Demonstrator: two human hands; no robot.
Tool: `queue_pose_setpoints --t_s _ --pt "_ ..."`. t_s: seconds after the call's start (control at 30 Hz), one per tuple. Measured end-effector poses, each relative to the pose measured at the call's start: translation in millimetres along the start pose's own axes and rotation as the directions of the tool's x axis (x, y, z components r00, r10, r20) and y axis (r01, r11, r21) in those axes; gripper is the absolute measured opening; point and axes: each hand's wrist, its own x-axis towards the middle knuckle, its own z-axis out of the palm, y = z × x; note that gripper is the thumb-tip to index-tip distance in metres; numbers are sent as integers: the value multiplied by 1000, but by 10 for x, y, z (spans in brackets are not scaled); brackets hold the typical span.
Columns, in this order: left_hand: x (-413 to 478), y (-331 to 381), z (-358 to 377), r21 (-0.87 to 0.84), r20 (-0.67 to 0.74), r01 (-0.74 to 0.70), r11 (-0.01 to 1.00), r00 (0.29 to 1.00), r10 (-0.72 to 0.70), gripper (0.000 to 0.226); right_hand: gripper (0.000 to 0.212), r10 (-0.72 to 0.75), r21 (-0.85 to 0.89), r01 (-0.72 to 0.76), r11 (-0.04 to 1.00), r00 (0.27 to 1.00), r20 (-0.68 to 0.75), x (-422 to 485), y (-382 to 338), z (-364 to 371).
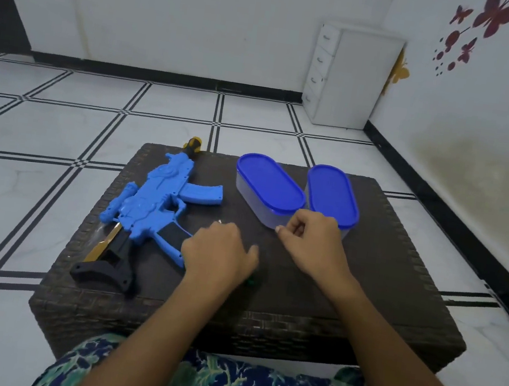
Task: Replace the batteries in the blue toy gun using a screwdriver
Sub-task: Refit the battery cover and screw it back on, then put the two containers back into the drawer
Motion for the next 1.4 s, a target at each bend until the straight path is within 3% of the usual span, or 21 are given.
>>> queue_pose_setpoints --t_s 0.23,0.37,0.43,0.5,0.57,0.67,0.8,0.87,0.97,1.07,1.27,1.4 --pt "144 257 69 -130 224 151 980 967 -119 39 21 -2 7 2 1000 1000 -23 2 93 -30" --pt "326 195 15 -339 312 293 894 932 -187 37 24 -155 -67 147 987 979 -133 28 61 -20" --pt "396 180 46 -528 358 375 762 912 -200 31 18 -253 -102 239 966 952 -174 52 32 -1" --pt "448 161 108 -714 451 487 503 869 -202 34 20 -302 -151 278 949 938 -171 77 22 49" --pt "474 165 147 -738 564 591 325 805 -183 22 34 -299 -197 267 943 942 -153 117 43 104" --pt "491 162 118 -731 633 654 194 756 -166 6 48 -245 -224 218 950 965 -97 167 61 155" --pt "459 176 34 -737 667 675 36 734 -127 6 46 -183 -237 172 956 983 -25 202 67 199" --pt "467 182 43 -745 662 667 8 741 -109 27 38 -186 -223 172 960 982 -44 210 65 203" --pt "508 183 113 -806 573 588 74 805 -154 49 25 -215 -201 196 960 974 -77 218 45 198" --pt "544 169 164 -842 512 535 65 832 -213 43 20 -257 -195 238 952 963 -79 196 23 175" --pt "639 115 238 -839 541 539 -73 816 -203 31 20 -337 -123 334 934 942 -2 13 -46 59" --pt "596 161 169 -871 490 490 -39 859 -151 39 23 -349 -69 353 933 935 62 -121 -72 -11"
